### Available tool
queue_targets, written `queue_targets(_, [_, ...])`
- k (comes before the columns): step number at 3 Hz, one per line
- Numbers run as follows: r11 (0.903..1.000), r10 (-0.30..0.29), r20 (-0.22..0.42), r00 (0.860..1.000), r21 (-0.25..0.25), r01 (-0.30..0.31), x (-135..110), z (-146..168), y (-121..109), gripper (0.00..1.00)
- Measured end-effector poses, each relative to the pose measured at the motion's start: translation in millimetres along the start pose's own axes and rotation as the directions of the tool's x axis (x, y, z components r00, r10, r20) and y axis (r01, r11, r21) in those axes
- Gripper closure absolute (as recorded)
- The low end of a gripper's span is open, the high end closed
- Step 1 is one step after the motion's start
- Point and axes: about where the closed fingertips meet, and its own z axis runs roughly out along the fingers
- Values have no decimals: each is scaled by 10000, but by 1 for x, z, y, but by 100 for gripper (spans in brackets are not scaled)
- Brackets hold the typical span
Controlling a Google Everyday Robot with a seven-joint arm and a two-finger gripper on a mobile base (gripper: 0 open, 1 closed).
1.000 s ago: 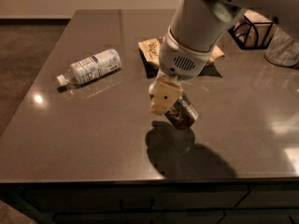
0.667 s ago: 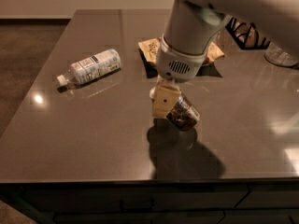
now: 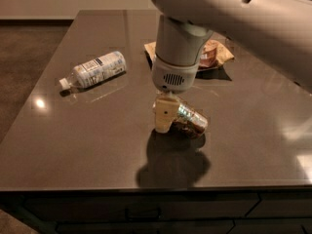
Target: Knock orange can over
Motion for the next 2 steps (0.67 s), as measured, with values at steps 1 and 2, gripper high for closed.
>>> queue_targets(1, [9996,-249,-240,9994,-155,245,-6,9,2,0])
queue_targets(2, [9996,-249,-240,9994,-155,245,-6,9,2,0])
